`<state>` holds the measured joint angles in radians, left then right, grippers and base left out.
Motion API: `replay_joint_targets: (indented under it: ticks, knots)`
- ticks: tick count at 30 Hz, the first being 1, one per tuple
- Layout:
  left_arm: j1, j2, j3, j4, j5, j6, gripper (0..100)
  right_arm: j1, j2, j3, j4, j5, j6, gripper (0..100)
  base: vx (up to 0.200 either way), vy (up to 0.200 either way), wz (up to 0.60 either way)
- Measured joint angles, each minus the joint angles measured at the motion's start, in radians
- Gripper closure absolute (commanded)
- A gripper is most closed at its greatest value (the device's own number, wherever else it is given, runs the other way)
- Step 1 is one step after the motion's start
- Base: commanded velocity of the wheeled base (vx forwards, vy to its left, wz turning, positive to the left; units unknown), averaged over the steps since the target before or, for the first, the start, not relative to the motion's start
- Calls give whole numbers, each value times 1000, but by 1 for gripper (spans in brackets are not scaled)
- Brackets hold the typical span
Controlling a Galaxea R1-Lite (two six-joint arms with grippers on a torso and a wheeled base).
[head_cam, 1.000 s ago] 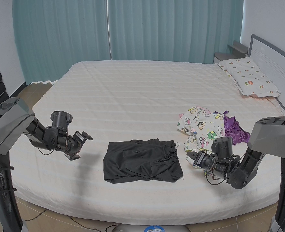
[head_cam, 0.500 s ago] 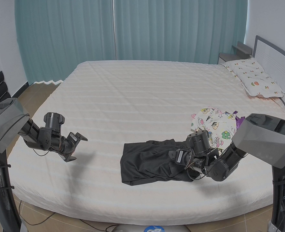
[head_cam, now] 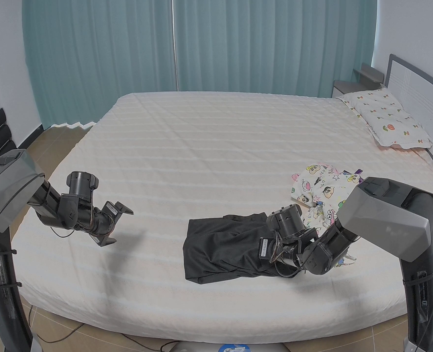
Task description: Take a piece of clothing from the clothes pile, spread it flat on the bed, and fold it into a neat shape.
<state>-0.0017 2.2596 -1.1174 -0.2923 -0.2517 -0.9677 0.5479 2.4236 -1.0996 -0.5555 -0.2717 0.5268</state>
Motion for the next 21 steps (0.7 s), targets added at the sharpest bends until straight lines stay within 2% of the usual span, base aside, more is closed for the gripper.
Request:
replay_joint_targets:
  ticks: [7, 16, 21]
  knots:
    - [0, 0, 1, 0, 1, 1, 0, -20, -32, 70, -7, 0, 3, 100, 0, 0, 0]
    - [0, 0, 1, 0, 1, 1, 0, -87, -97, 202, -16, 15, 9, 100, 0, 0, 0]
    - [0, 0, 1, 0, 2, 2, 0, -104, -111, 261, -83, 20, 4, 100, 0, 0, 0]
